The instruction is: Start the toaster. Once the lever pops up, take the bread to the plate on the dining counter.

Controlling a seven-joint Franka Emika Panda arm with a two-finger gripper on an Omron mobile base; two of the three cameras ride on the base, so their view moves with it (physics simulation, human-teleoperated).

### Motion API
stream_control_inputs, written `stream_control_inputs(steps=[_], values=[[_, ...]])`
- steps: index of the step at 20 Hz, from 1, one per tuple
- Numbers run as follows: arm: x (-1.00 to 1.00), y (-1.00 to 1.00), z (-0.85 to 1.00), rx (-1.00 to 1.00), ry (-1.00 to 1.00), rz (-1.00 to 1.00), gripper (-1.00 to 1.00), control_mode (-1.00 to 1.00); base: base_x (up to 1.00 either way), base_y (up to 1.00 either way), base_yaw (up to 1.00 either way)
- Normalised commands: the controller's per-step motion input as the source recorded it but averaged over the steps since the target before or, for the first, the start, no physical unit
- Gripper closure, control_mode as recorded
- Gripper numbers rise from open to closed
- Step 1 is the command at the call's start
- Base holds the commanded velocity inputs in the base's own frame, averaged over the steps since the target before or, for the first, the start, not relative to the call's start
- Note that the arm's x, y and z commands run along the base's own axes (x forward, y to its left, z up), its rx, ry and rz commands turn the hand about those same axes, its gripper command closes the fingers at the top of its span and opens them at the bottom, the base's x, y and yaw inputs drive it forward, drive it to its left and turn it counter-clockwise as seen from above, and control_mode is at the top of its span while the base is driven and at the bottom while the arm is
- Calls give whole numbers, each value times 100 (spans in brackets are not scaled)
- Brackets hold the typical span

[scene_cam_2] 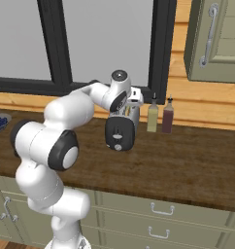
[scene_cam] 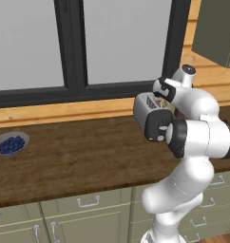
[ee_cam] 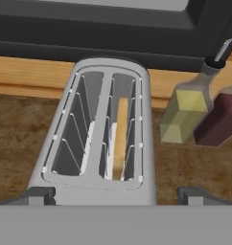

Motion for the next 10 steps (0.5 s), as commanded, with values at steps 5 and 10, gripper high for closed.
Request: stream_control_inputs(steps=[5,10], values=[[19,3,-3,0,0,0,-100,-100,0,0,0],[21,0,-4,0,0,0,-100,-100,0,0,0]])
